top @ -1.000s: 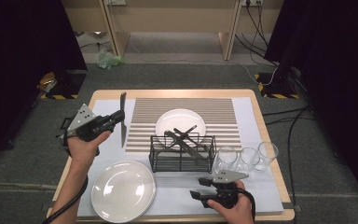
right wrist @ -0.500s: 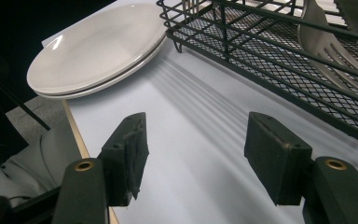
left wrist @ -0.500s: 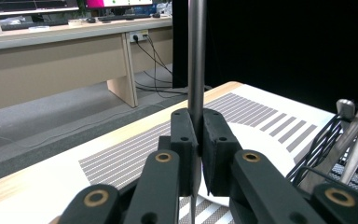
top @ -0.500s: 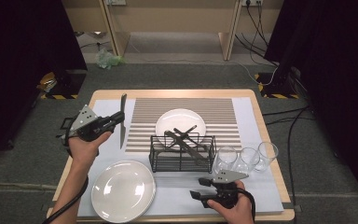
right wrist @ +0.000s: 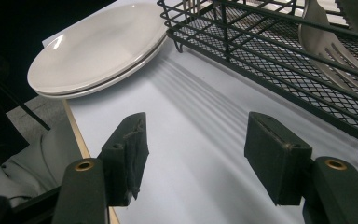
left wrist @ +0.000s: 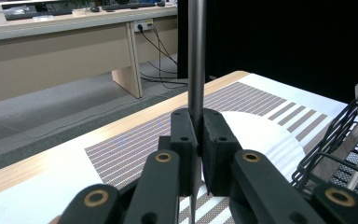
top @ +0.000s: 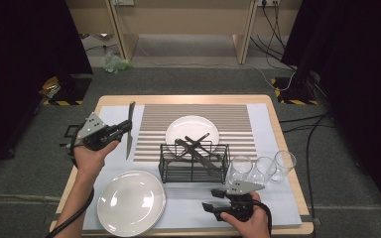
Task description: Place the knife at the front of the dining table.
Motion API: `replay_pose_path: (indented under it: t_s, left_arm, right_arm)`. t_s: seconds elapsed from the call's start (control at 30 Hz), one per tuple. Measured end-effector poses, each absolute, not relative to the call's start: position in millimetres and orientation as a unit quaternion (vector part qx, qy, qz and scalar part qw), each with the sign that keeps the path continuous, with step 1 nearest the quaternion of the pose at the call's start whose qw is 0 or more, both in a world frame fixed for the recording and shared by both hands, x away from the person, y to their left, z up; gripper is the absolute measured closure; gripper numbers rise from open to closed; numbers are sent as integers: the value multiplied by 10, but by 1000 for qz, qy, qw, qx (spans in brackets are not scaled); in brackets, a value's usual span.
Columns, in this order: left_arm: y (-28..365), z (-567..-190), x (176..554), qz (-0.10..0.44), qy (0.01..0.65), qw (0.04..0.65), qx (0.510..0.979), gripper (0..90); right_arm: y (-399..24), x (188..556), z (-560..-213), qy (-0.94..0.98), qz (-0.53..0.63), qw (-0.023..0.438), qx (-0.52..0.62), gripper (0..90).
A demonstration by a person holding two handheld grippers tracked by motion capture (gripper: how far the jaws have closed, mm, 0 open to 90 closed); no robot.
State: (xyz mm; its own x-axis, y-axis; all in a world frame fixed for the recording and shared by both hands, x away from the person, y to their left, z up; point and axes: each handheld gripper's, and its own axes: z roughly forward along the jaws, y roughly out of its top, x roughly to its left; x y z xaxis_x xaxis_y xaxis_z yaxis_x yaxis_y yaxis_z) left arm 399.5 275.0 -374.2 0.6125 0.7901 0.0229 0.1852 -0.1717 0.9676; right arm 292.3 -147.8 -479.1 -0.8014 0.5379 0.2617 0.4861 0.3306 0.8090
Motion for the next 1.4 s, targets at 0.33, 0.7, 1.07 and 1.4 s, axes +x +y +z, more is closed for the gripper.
replay_pose_path:
  t_s: [0.33, 0.7, 1.07, 1.4]
  left_arm:
    - [2760, -3782, 4022, 279, 352, 523, 724, 835]
    - [2759, -3818, 4048, 279, 359, 506, 733, 835]
    - [2769, -3868, 4090, 274, 366, 491, 742, 836]
    - [2769, -3896, 4126, 271, 373, 473, 751, 836]
  right_arm:
    - [-1476, 2923, -4792, 816, 485, 26, 314, 395]
    - [-1476, 2921, -4793, 816, 485, 25, 314, 395]
    - [-1474, 2923, -4792, 816, 485, 25, 314, 395]
    - [-1473, 2926, -4792, 816, 486, 26, 313, 395]
